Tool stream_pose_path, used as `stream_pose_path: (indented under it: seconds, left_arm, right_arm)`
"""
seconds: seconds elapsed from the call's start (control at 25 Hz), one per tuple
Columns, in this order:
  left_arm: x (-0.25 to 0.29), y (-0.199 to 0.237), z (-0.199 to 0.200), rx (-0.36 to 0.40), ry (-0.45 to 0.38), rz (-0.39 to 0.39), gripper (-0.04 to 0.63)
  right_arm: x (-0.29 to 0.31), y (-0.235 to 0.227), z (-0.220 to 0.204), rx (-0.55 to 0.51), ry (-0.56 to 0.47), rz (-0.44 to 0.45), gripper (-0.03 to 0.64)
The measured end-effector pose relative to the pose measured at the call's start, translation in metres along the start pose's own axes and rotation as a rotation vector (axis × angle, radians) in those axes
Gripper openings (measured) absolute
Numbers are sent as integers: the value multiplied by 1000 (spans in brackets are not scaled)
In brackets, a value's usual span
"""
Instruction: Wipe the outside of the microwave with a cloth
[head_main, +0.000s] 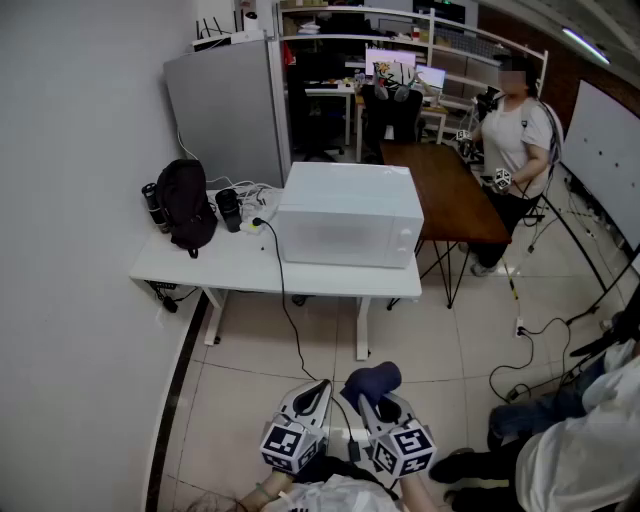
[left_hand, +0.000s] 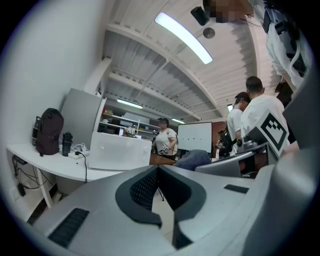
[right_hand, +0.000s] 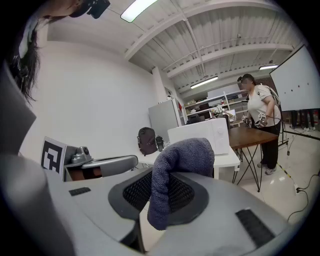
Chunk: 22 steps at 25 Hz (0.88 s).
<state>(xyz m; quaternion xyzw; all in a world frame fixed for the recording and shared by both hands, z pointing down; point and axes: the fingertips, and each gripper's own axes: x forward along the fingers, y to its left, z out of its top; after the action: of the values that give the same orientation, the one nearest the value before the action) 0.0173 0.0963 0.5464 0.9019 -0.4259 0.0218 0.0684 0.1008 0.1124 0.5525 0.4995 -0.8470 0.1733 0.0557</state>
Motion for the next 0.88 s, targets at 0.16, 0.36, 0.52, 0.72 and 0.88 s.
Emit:
stream_pose_path:
  seconds: [0.16, 0.36, 0.52, 0.72, 0.88]
  left_arm:
    - [19, 25, 2, -3, -11, -3, -14]
    - [55, 78, 2, 22, 2, -21, -14]
    - [84, 146, 17, 38, 1, 2, -14]
    - [109, 225, 46, 16, -46, 68, -14]
    - [124, 260, 48, -13, -46, 101, -14]
  right_arm:
    - [44, -8, 23, -14, -31, 16, 81]
    - [131, -26, 72, -100, -79, 31, 81]
    - [219, -38, 121, -210, -97, 47, 81]
    - [326, -9, 163, -461, -72, 127, 81]
    - [393, 1, 173, -545, -36, 167, 81]
